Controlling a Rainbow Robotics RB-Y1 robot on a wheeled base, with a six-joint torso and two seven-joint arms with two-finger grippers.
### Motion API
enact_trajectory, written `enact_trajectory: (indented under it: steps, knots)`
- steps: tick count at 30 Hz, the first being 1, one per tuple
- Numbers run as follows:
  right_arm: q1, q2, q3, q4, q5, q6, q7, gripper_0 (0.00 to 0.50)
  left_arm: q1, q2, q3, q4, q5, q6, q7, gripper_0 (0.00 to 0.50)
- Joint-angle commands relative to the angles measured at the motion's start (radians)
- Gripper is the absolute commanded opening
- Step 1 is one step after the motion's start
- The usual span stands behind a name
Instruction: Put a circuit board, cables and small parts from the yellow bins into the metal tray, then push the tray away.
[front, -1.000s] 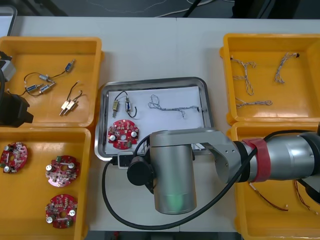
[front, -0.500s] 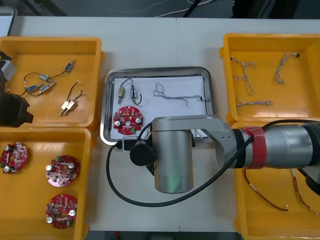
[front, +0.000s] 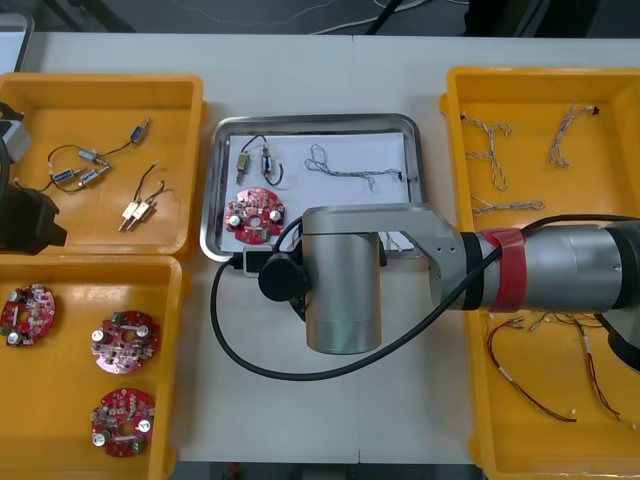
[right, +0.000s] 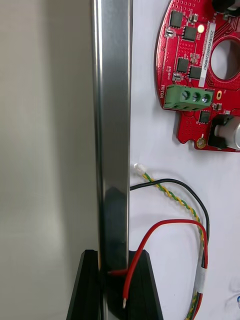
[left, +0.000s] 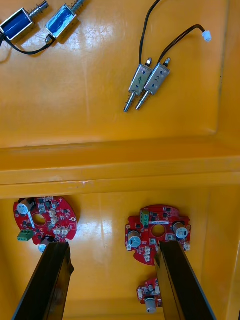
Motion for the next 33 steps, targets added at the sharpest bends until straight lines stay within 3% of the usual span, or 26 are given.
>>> enact_trajectory:
  steps: [1, 24, 33]
  knots:
    - [-0.067, -0.015, 0.008, 0.028, 0.009, -0.023, 0.035, 0.0, 0.022, 0.045, 0.034, -0.028, 0.005, -0.005, -0.011, 0.5]
    - [-0.177, 0.005, 0.003, 0.21, 0.009, -0.139, 0.046, 0.0, 0.022, 0.045, 0.034, -0.028, 0.005, -0.005, -0.011, 0.5]
    - [-0.205, 0.006, 0.005, 0.294, 0.009, -0.27, 0.051, 0.0, 0.022, 0.045, 0.034, -0.028, 0.005, -0.005, -0.011, 0.5]
